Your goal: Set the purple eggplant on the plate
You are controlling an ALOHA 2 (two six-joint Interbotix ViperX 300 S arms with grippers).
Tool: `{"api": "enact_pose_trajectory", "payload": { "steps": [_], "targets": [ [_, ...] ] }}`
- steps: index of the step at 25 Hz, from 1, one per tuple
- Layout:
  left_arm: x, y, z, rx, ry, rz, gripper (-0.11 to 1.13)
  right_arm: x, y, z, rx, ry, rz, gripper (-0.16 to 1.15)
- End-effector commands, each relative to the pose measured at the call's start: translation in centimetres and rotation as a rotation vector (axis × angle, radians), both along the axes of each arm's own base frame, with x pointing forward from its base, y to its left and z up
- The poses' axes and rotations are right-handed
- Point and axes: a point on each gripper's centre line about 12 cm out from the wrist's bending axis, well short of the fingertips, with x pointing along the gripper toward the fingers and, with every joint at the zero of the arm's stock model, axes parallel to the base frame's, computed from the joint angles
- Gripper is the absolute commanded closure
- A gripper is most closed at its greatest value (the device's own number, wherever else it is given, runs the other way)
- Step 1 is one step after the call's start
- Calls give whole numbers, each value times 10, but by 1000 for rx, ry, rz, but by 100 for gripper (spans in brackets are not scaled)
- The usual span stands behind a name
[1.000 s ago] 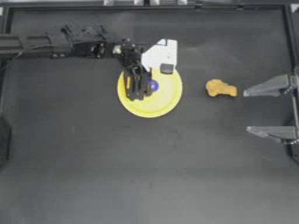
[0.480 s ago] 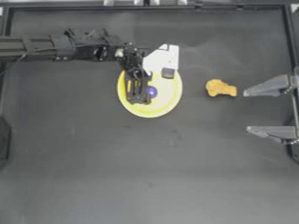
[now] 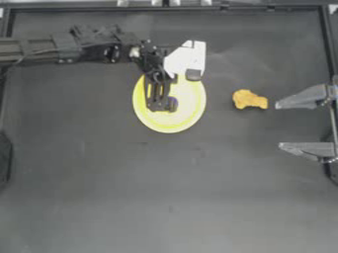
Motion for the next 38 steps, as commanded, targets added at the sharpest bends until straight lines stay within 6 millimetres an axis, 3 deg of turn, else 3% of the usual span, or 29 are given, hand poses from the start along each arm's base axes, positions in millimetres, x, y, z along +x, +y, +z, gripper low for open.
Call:
{"api": "enact_pose_trajectory", "payload": {
  "steps": [1,9,19,28,38],
  "targets": [
    [-15,-4,80,125,-146,-72,-1,3,0,5,5,-11,-2,-1],
    [-47,-20,109,148,-207,-43,-1,3,0,5,5,-11,-2,-1],
    [-89,-51,127,189,-343,23,-1,3,0,5,6,-11,-2,-1],
    [-127,-86,133,218,-537,90,0,2,0,5,7,-8,-2,-1],
    [-151,-122,133,140,-681,130,0,1,-3,3,7,-2,-17,-1]
  ]
}}
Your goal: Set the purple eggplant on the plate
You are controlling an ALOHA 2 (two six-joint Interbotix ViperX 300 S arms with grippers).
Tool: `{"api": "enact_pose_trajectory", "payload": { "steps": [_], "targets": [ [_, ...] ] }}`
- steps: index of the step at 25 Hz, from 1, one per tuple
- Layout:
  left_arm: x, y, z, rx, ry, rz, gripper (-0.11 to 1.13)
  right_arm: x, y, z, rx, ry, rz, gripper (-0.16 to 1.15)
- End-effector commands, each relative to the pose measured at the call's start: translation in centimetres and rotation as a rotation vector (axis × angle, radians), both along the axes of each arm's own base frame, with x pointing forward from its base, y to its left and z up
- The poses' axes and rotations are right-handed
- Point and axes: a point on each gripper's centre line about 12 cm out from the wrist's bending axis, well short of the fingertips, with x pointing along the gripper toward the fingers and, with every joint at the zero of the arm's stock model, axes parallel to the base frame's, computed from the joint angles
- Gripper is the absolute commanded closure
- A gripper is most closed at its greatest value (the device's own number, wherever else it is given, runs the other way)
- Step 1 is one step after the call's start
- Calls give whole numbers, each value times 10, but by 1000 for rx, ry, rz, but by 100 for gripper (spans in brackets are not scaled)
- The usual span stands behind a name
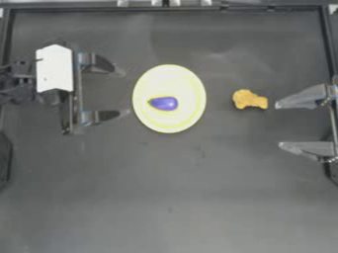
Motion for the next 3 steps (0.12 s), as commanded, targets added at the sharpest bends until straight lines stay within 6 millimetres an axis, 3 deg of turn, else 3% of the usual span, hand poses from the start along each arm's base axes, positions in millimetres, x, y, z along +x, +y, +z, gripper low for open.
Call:
{"api": "enact_pose_trajectory", "payload": {
  "steps": [1,3],
  "targets": [
    [-7,-9,7,-27,-59,1,0,1,-1,3,1,-8,-5,-1],
    [-11,-14,5,-44,-73,-1,0,1,-1,3,2,-8,-5,-1]
  ]
}}
